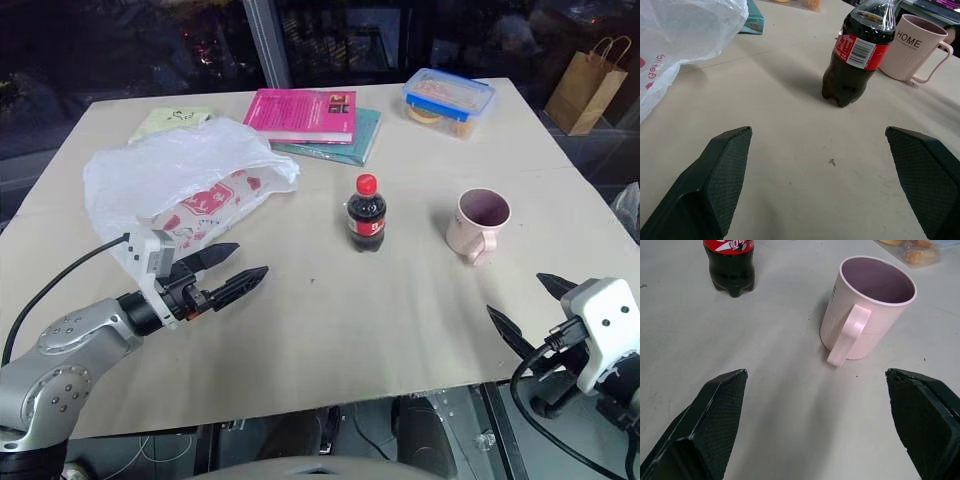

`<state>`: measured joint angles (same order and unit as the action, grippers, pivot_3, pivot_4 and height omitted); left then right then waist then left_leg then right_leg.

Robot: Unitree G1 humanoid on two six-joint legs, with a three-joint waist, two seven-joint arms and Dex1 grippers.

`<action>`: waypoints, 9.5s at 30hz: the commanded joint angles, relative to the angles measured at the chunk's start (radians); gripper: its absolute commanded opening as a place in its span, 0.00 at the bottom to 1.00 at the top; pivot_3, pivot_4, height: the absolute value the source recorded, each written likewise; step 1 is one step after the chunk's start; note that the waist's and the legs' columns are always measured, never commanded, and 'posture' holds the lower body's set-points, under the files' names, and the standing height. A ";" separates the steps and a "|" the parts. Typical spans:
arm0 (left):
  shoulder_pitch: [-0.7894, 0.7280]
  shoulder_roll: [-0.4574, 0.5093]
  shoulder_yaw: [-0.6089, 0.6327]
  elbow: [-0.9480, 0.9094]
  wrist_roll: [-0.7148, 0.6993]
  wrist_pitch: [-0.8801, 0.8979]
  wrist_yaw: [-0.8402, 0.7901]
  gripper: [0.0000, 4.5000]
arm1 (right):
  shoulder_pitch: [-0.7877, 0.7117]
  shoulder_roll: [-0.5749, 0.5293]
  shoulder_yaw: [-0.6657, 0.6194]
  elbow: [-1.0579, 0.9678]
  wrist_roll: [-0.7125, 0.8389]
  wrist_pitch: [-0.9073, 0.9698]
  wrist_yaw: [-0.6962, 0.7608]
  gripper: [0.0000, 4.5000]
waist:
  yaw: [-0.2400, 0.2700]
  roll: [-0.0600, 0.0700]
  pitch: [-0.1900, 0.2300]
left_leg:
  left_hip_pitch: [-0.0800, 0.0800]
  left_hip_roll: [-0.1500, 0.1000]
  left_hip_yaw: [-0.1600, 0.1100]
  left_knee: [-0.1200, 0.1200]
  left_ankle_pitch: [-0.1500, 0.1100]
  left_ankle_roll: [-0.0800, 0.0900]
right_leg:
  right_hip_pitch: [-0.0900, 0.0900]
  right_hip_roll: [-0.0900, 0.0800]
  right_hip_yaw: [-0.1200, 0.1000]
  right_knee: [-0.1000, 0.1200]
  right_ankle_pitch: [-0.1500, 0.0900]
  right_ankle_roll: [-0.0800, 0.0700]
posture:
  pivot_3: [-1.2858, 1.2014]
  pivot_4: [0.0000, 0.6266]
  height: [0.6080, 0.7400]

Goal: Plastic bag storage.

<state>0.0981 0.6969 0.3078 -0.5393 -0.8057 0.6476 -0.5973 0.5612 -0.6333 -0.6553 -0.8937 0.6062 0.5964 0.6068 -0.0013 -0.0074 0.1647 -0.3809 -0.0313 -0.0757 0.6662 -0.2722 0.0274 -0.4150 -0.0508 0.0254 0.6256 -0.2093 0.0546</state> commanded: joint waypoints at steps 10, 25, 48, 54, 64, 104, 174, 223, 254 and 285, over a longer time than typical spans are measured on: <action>-0.154 -0.051 -0.016 -0.014 0.087 -0.024 0.133 0.99 | -0.182 -0.016 0.087 0.001 0.104 -0.029 0.000 1.00 | 0.008 -0.001 0.001 | 0.000 0.000 0.000 0.001 0.000 0.000 | 0.000 0.001 0.000 0.000 0.000 0.000 | 0.52 0.24 1.00; -0.427 0.134 -0.253 0.471 0.825 -0.335 0.282 0.99 | -0.439 -0.082 0.370 -0.005 0.044 -0.033 -0.045 1.00 | 0.019 -0.005 0.003 | -0.001 -0.003 -0.002 0.000 0.000 0.001 | 0.000 -0.001 -0.002 -0.001 0.004 -0.001 | 0.52 0.24 1.00; -0.671 0.038 -0.205 0.576 0.832 -0.225 0.231 0.01 | -1.029 0.275 0.703 0.298 -0.134 0.394 -0.379 1.00 | -0.006 -0.008 0.005 | -0.014 -0.006 -0.005 0.002 0.002 -0.004 | -0.014 -0.003 -0.003 0.004 0.006 0.000 | 0.52 0.24 1.00; -0.639 0.037 -0.190 0.541 0.831 -0.196 0.229 0.01 | -1.047 0.339 0.674 0.288 -0.088 0.447 -0.393 1.00 | -0.012 -0.008 0.005 | -0.018 -0.009 -0.004 0.002 0.002 -0.004 | -0.020 -0.005 -0.001 0.008 0.006 0.000 | 0.52 0.24 1.00; -0.655 0.006 -0.193 0.506 0.813 -0.152 0.221 0.01 | -1.079 0.392 0.813 0.477 -0.203 0.325 -0.378 1.00 | -0.015 -0.008 0.005 | -0.016 -0.009 -0.002 0.003 0.004 -0.007 | -0.024 -0.004 0.001 0.017 0.006 -0.001 | 0.52 0.24 1.00; -0.649 -0.209 0.020 -0.023 0.372 0.478 0.223 0.00 | -1.517 0.845 0.868 1.278 -0.265 0.041 -0.065 0.67 | -0.056 -0.010 0.004 | -0.018 -0.009 0.000 0.003 0.006 -0.011 | -0.031 -0.002 0.007 0.022 0.006 -0.001 | 0.52 0.24 1.00; -0.547 -0.378 0.016 0.072 0.045 0.376 0.372 0.00 | -1.221 0.203 0.521 0.257 -0.144 0.689 -0.266 1.00 | -0.029 -0.011 0.003 | -0.018 -0.010 -0.001 0.005 0.008 -0.013 | -0.032 -0.004 0.006 0.030 0.007 -0.005 | 0.52 0.24 1.00; -0.558 -0.228 0.112 0.049 -0.108 0.353 0.364 0.00 | -1.426 0.517 1.012 0.987 -0.265 0.178 0.039 0.10 | -0.053 -0.013 0.005 | -0.009 -0.004 0.003 0.005 0.009 -0.014 | -0.025 0.004 0.008 0.028 0.007 -0.006 | 0.52 0.24 1.00; -0.427 -0.196 0.077 0.033 -0.145 0.256 0.442 0.00 | -1.327 0.359 0.922 0.642 -0.506 0.186 0.049 0.87 | -0.040 -0.013 0.005 | -0.017 -0.003 -0.003 0.001 0.010 -0.017 | -0.031 0.002 0.003 0.024 0.007 -0.008 | 0.52 0.24 1.00; -0.379 0.076 0.147 0.024 -0.469 0.413 0.138 0.60 | -1.539 0.472 0.850 1.169 -0.488 -0.011 -0.021 0.00 | -0.041 -0.012 0.006 | -0.016 -0.003 -0.001 0.002 0.010 -0.018 | -0.031 0.003 0.004 0.027 0.009 -0.011 | 0.52 0.24 1.00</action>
<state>-0.2876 0.7361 0.4236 -0.4878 -1.1919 1.0304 -0.3938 -0.9509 -0.1549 0.2101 0.2860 0.1209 0.6134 0.5779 -0.0424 -0.0199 0.1705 -0.3970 -0.0340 -0.0767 0.6682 -0.2620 0.0098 -0.4460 -0.0469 0.0290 0.6523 -0.2003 0.0440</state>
